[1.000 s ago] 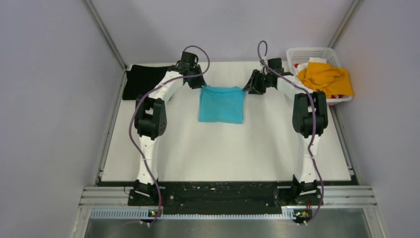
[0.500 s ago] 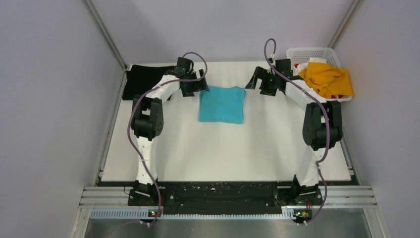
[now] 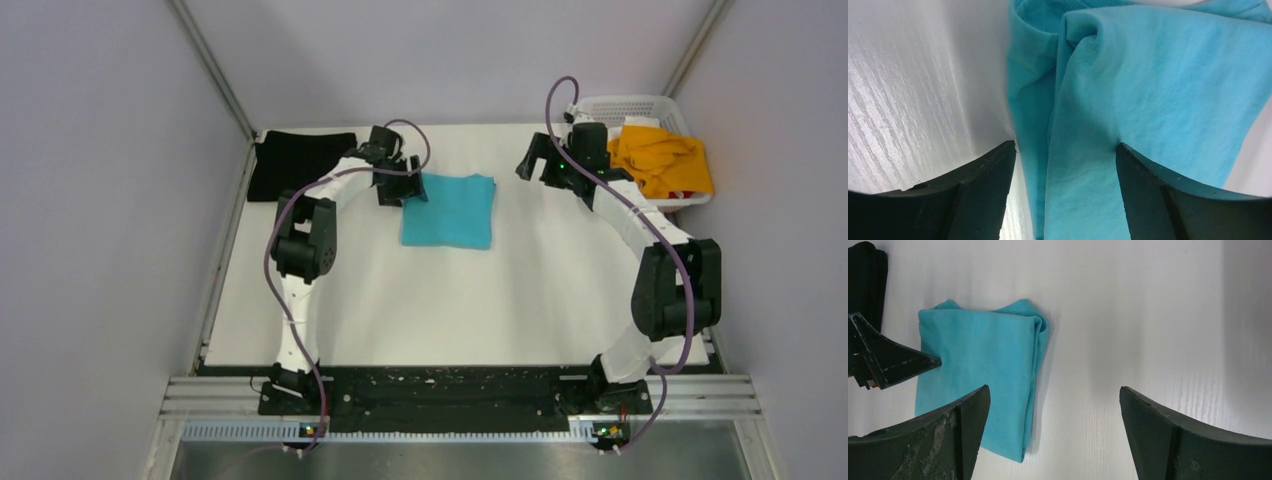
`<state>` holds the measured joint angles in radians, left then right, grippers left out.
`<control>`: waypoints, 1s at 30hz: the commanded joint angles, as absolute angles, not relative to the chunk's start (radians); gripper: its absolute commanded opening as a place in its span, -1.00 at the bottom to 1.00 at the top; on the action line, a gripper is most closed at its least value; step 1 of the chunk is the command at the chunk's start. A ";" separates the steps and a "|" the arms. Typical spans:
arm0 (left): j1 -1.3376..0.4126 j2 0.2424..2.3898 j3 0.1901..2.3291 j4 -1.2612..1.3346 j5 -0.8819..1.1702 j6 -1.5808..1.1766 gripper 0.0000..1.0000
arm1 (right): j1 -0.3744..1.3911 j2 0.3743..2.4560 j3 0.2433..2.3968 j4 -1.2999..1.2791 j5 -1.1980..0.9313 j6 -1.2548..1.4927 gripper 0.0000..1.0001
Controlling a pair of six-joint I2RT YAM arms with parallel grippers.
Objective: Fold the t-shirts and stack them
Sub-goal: Put the neatly folded tshirt into the corner of the board with the left arm
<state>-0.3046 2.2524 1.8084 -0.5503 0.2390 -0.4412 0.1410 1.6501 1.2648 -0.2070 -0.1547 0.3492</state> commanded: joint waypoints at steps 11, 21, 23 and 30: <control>-0.372 2.370 1.888 -0.627 0.137 -0.496 -0.12 | 0.137 1.640 1.276 -0.089 -0.128 0.355 0.98; -0.420 2.419 1.992 -0.712 0.045 -0.521 -1.00 | 0.136 1.531 1.169 -0.021 -0.088 0.334 0.97; -0.420 2.404 2.008 -0.732 -0.041 -0.514 -1.00 | 0.136 1.509 1.151 -0.011 -0.088 0.321 0.97; -0.404 2.309 2.053 -0.749 -0.378 -0.385 -1.00 | 0.136 1.446 1.087 0.045 -0.083 0.302 0.97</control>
<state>-0.4305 2.3665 2.0178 -0.6861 -0.1226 -0.4831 0.1410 1.5124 1.1099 -0.0475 -0.0952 0.3305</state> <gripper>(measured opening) 0.038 0.986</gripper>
